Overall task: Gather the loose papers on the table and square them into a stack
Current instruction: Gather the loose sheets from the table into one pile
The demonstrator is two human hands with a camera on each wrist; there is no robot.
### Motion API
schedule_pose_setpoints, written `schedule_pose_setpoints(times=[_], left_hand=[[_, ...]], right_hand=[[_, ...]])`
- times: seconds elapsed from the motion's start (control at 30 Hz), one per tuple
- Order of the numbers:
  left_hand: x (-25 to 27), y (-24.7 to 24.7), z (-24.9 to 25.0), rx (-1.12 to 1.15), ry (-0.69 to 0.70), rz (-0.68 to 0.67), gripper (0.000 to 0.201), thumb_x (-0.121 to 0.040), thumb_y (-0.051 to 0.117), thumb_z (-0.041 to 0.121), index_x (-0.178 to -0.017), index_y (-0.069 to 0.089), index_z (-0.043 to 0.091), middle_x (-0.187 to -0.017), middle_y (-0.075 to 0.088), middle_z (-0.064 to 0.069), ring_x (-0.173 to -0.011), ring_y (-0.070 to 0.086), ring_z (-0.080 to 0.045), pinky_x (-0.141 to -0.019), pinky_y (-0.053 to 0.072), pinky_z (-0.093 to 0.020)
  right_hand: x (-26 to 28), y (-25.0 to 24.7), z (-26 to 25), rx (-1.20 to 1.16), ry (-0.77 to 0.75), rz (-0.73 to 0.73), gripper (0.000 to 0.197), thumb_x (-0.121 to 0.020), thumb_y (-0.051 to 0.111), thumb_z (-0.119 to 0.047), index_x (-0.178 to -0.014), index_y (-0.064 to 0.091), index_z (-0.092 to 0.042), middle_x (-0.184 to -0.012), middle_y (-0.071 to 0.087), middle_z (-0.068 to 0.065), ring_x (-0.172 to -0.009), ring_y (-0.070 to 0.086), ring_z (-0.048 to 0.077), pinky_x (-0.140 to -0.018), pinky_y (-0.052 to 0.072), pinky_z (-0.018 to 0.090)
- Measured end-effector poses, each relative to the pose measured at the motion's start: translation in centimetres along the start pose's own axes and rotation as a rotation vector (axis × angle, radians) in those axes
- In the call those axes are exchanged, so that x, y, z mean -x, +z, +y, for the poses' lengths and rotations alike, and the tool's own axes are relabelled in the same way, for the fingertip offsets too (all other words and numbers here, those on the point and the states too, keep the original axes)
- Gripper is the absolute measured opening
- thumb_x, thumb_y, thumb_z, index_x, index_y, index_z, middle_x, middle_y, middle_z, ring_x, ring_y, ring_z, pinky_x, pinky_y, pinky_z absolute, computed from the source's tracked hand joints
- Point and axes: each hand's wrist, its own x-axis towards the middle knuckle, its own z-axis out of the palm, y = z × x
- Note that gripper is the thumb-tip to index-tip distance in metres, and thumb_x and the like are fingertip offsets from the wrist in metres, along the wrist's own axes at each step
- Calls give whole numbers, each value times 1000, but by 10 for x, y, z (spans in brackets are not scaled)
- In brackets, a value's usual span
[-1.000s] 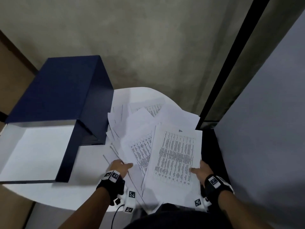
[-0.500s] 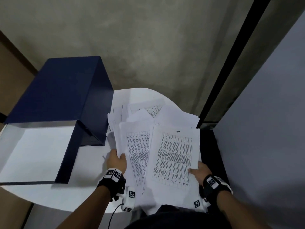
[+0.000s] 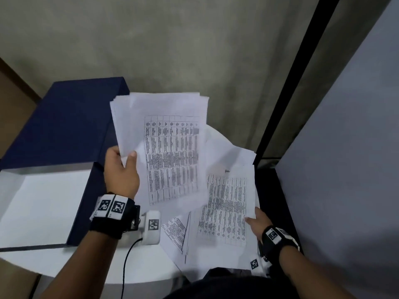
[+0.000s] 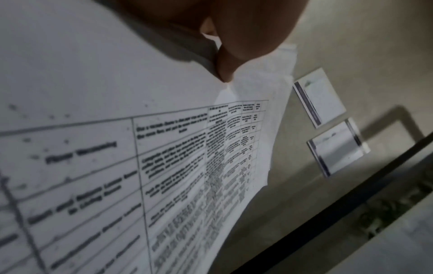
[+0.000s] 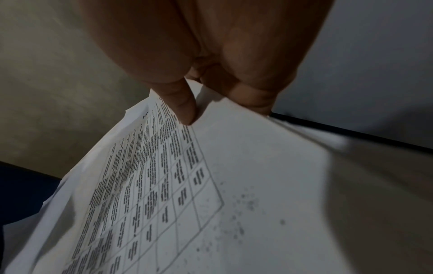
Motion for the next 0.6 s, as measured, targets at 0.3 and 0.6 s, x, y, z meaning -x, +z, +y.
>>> schedule_pose_setpoints(times=[0.3, 0.6], left_hand=[[35, 43, -47, -157, -327, -520, 63, -91, 43, 59, -139, 38, 18, -128, 57, -2, -114, 57, -22, -99, 47, -41], [68, 26, -123, -587, -473, -817, 35, -96, 48, 42, -112, 57, 12, -113, 60, -4, -112, 57, -26, -94, 40, -29]], right_hand=[[-13, 2, 8, -411, 355, 17, 83, -76, 47, -76, -134, 52, -17, -135, 56, 12, -116, 57, 34, -99, 46, 50], [9, -5, 1, -393, 171, -145, 72, -56, 85, -55, -115, 64, -20, -124, 63, 1, -116, 58, 28, -104, 41, 52]])
